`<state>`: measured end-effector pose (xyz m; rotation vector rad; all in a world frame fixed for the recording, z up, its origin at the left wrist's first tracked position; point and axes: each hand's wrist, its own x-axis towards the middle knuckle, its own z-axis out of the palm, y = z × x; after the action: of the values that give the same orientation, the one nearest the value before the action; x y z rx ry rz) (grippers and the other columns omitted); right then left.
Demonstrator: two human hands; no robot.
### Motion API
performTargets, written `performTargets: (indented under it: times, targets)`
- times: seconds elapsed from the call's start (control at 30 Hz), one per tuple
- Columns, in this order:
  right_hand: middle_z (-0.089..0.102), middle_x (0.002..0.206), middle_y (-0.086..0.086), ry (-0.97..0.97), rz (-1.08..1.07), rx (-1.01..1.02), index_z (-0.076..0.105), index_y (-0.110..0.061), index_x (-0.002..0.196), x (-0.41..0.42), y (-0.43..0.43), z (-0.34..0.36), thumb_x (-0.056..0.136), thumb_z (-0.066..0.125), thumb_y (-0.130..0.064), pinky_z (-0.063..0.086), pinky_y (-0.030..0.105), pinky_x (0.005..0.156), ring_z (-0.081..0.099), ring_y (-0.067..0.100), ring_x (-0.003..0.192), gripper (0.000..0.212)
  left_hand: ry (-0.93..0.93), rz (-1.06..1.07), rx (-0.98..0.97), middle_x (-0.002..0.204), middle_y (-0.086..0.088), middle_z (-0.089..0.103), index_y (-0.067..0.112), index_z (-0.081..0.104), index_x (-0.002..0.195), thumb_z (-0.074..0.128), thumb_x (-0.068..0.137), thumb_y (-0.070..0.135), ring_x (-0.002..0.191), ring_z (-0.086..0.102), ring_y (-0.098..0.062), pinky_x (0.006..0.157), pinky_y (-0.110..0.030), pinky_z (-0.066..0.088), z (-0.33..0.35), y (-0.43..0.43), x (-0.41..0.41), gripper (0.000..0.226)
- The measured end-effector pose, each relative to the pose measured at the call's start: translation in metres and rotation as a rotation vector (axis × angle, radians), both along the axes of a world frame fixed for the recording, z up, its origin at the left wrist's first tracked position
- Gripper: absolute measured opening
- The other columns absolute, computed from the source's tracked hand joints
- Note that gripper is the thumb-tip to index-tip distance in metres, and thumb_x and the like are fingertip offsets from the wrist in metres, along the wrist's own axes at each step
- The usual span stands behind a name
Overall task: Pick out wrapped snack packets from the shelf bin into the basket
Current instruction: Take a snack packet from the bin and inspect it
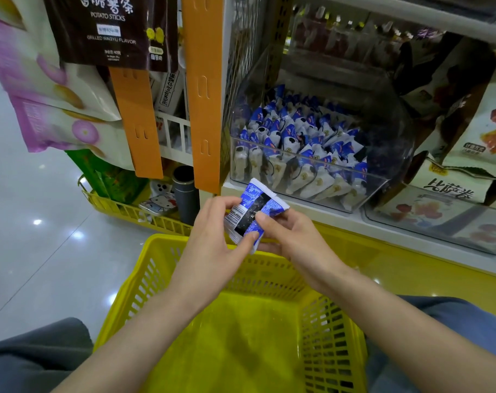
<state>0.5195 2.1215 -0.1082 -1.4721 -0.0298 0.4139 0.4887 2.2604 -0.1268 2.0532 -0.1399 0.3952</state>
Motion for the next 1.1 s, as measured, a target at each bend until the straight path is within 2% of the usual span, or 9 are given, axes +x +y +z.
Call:
performTargets:
  times: [0.13,0.2,0.27,0.43,0.53,0.6,0.77,0.93,1.1]
  targets:
    - [0.066,0.110,0.012,-0.022,-0.013,-0.067,0.056,-0.006,0.117,0.000,0.001,-0.004,0.091,0.055,-0.017,0.055,0.022,0.062,0.067,0.008,0.081,0.028,0.014,-0.030,0.106,0.106,0.020,0.049,0.027,0.048,0.117,0.061,0.086,0.028,0.099,0.047,0.008,0.082,-0.004,0.036,-0.003,0.004,0.000,0.033]
    - [0.065,0.106,0.013,-0.038,-0.038,-0.086,0.055,-0.005,0.113,0.001,0.002,-0.005,0.092,0.054,-0.019,0.054,0.021,0.056,0.067,0.005,0.072,0.025,0.019,-0.055,0.126,0.105,0.024,0.049,0.027,0.047,0.120,0.054,0.090,0.029,0.099,0.045,0.016,0.080,0.001,0.034,-0.004,0.005,-0.001,0.030]
    - [0.063,0.098,0.013,-0.053,-0.058,-0.114,0.053,-0.002,0.108,0.001,0.003,-0.006,0.093,0.052,-0.020,0.055,0.022,0.053,0.066,0.004,0.064,0.024,0.034,-0.067,0.159,0.104,0.022,0.052,0.026,0.048,0.120,0.049,0.093,0.028,0.094,0.048,0.013,0.077,0.000,0.035,-0.004,0.006,-0.001,0.027]
    - [0.064,0.094,0.013,-0.144,-0.034,-0.244,0.054,-0.002,0.106,-0.002,0.005,-0.012,0.091,0.056,-0.021,0.058,0.031,0.057,0.068,0.010,0.068,0.024,0.107,-0.041,0.326,0.106,0.000,0.064,0.020,0.047,0.118,0.043,0.096,0.024,0.091,0.060,-0.019,0.074,-0.039,0.049,-0.001,0.008,-0.002,0.023]
    - [0.067,0.089,0.009,-0.220,-0.017,-0.330,0.053,-0.007,0.103,-0.005,0.005,-0.015,0.089,0.058,-0.022,0.059,0.036,0.060,0.070,0.016,0.073,0.021,0.090,0.018,0.534,0.103,-0.001,0.063,0.018,0.045,0.117,0.038,0.097,0.029,0.086,0.062,-0.022,0.063,-0.034,0.047,0.000,0.007,-0.002,0.025]
    - [0.067,0.087,0.007,-0.278,0.001,-0.379,0.053,-0.009,0.101,-0.007,0.006,-0.017,0.089,0.058,-0.023,0.058,0.030,0.058,0.069,0.012,0.072,0.018,0.064,0.037,0.606,0.095,0.000,0.063,0.017,0.046,0.114,0.034,0.098,0.034,0.081,0.061,-0.020,0.057,-0.029,0.041,0.002,0.008,-0.002,0.026]
    - [0.067,0.086,-0.002,-0.395,0.034,-0.451,0.051,-0.014,0.097,-0.008,0.007,-0.021,0.089,0.060,-0.024,0.056,0.023,0.057,0.066,0.007,0.071,0.016,0.077,0.047,0.573,0.082,-0.003,0.060,0.014,0.046,0.102,0.032,0.099,0.030,0.071,0.057,-0.023,0.053,-0.028,0.034,0.004,0.011,-0.001,0.022]
    - [0.064,0.095,0.004,-0.539,0.115,-0.576,0.046,-0.014,0.100,-0.009,0.005,-0.021,0.089,0.057,-0.032,0.053,0.045,0.072,0.064,0.020,0.083,0.024,0.056,0.031,0.428,0.113,0.001,0.055,0.016,0.045,0.119,0.037,0.097,0.026,0.088,0.060,-0.021,0.065,-0.036,0.049,0.007,0.007,-0.003,0.025]
    - [0.059,0.089,-0.002,-0.618,0.177,-0.641,0.042,-0.020,0.093,-0.011,0.002,-0.020,0.091,0.054,-0.034,0.049,0.038,0.070,0.057,0.014,0.078,0.019,0.009,0.023,0.517,0.104,-0.001,0.060,0.014,0.051,0.113,0.036,0.097,0.030,0.080,0.062,-0.023,0.060,-0.040,0.050,0.005,0.012,-0.001,0.027]
